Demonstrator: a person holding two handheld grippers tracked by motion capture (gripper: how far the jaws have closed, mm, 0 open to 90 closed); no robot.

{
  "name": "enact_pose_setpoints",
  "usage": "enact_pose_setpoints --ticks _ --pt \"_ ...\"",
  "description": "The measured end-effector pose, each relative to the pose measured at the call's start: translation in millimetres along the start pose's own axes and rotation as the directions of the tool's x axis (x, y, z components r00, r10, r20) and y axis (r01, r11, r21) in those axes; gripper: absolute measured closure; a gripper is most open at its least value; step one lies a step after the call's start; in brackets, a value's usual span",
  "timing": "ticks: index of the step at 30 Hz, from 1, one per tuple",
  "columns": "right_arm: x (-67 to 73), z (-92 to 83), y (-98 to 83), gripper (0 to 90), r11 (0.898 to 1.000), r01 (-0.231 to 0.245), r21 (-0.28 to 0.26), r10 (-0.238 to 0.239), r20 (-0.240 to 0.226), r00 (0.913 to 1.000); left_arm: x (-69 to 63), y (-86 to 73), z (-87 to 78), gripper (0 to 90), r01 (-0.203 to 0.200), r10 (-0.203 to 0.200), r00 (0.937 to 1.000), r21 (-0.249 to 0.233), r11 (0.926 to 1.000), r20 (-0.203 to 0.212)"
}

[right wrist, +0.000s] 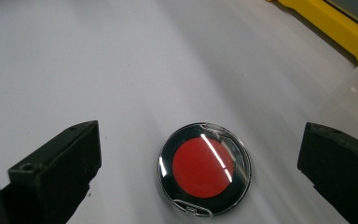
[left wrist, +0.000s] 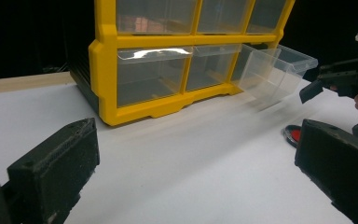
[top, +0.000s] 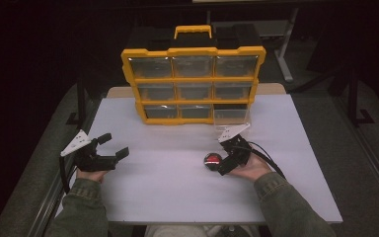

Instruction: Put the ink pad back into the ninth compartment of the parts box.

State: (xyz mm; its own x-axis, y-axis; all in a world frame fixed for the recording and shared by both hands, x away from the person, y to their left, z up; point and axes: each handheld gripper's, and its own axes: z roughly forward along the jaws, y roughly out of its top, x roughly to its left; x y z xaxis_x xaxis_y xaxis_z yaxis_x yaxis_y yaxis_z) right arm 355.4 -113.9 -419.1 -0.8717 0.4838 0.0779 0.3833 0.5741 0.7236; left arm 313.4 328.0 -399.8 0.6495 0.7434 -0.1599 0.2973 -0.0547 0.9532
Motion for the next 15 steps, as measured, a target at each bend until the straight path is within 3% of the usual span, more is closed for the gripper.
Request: enact_pose_setpoints --ticks 15 --pt "-3.9 15.8 -4.3 0.0 0.999 -0.012 0.037 0.013 -0.017 0.9998 0.0 0.6 -0.3 0.0 -0.003 0.003 1.0 -0.002 1.0 -0.001"
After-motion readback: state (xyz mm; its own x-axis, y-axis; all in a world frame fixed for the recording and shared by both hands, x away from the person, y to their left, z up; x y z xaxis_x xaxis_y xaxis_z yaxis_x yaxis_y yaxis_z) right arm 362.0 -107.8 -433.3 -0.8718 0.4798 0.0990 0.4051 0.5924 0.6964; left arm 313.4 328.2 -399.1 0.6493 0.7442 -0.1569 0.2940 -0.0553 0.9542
